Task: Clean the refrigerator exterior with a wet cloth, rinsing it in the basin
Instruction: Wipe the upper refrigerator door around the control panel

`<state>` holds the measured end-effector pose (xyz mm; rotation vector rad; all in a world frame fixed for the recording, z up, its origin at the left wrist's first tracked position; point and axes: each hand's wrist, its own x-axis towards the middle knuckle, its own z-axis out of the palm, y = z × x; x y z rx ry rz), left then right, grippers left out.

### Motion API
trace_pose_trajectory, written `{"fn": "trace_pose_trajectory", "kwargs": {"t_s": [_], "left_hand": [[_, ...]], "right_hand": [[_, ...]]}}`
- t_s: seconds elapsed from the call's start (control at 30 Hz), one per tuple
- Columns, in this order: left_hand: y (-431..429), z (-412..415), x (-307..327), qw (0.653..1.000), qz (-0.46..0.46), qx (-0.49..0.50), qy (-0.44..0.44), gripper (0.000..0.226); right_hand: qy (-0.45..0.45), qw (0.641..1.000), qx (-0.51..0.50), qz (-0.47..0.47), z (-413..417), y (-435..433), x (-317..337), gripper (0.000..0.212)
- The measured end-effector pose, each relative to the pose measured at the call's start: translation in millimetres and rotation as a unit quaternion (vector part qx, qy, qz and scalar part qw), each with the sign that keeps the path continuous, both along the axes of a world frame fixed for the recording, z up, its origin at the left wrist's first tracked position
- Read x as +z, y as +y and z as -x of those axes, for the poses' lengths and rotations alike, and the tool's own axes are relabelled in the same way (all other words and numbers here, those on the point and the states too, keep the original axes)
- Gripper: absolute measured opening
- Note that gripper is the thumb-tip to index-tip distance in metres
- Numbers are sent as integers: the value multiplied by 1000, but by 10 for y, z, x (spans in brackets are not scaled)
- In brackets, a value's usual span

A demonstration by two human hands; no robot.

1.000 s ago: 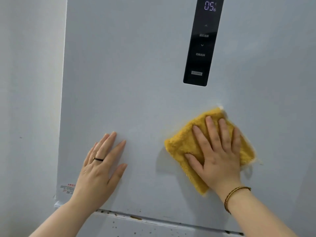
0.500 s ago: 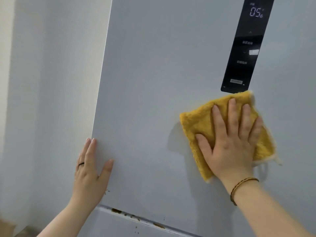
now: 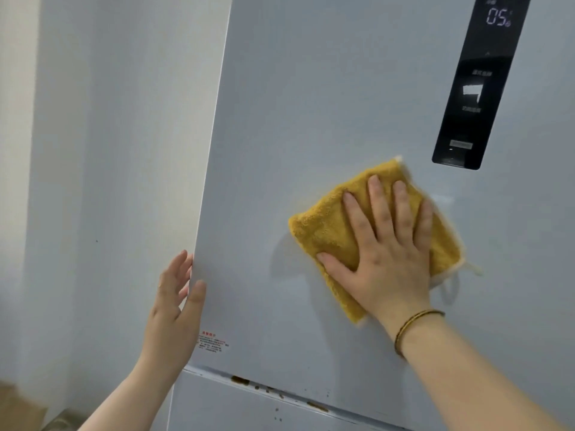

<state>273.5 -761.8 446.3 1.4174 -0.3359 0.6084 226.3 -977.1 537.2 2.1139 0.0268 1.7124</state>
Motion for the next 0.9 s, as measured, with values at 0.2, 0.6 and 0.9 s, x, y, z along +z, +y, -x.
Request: {"fn": "trace_pose_trajectory", "kwargs": {"t_s": [0.2, 0.6, 0.9], "left_hand": [[102, -9, 87, 1000, 16, -27, 3, 37], [313, -163, 82, 982, 114, -152, 20, 19], [401, -330, 87, 973, 133, -173, 71, 36]], "right_hand": [[146, 970, 30, 190, -146, 256, -988, 74], [15, 996, 65, 59, -491, 816, 219, 66], [93, 972, 121, 178, -689, 1088, -127, 61]]}}
